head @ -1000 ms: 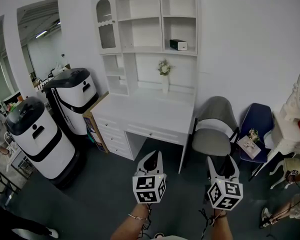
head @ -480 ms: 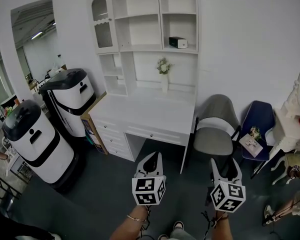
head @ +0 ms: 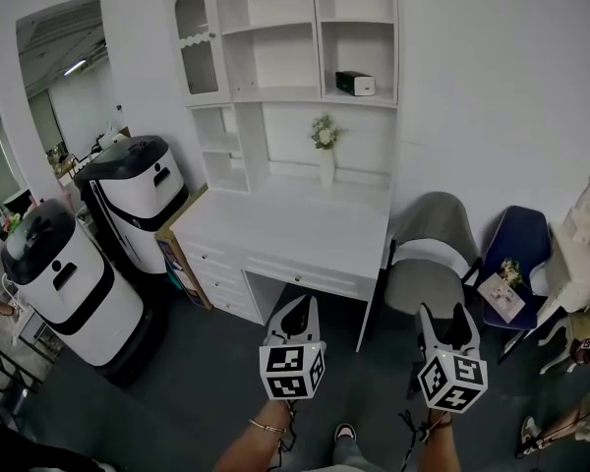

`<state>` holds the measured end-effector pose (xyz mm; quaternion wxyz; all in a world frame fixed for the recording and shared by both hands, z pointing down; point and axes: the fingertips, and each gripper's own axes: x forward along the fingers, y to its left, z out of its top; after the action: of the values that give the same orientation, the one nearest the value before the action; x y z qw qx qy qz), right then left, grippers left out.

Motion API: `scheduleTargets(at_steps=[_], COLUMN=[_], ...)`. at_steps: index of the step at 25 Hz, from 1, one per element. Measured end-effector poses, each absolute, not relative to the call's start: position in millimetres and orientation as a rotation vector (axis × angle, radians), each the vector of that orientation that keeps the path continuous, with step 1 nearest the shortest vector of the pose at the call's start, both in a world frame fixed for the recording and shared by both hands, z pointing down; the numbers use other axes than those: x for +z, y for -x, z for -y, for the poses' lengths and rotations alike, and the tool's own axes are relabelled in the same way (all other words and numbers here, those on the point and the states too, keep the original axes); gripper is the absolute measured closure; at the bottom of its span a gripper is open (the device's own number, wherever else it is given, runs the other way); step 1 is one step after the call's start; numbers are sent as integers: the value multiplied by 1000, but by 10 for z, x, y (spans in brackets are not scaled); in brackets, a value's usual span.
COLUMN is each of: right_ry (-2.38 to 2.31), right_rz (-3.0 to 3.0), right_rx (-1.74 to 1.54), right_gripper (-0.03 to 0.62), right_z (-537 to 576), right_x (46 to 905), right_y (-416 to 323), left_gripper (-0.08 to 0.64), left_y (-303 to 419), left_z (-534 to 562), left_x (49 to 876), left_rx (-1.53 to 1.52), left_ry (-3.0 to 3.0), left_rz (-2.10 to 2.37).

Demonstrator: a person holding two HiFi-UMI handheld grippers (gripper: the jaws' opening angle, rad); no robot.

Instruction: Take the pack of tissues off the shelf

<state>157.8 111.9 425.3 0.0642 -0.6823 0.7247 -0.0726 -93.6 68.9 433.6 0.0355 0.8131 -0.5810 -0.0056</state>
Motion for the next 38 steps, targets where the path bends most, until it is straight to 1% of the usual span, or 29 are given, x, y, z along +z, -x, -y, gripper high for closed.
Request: scheduleTargets(at_steps=[5,17,25,38], right_ry=[2033,1979,1940,1920], right_rz=[-2216,-2260,-2287,-2291], right_rx=[-228,-217,-202,-221], right_gripper=[250,219,212,207], right_z=[-599,485,944,1571], right_x=[4239,4121,4070,4096], right_y=[-1680,-1961,-2077,-2048], left_gripper=[543,543,543,543], left_y=[865,645,574,560], left_z=[-206,769,1144,1788], left_x=[4268,4184,4215,4240], left_rx=[-29,-42,-46,-28], left_ry=[-2477,-2428,-2394,-2400], left_rz=[1824,1890,1929,1918])
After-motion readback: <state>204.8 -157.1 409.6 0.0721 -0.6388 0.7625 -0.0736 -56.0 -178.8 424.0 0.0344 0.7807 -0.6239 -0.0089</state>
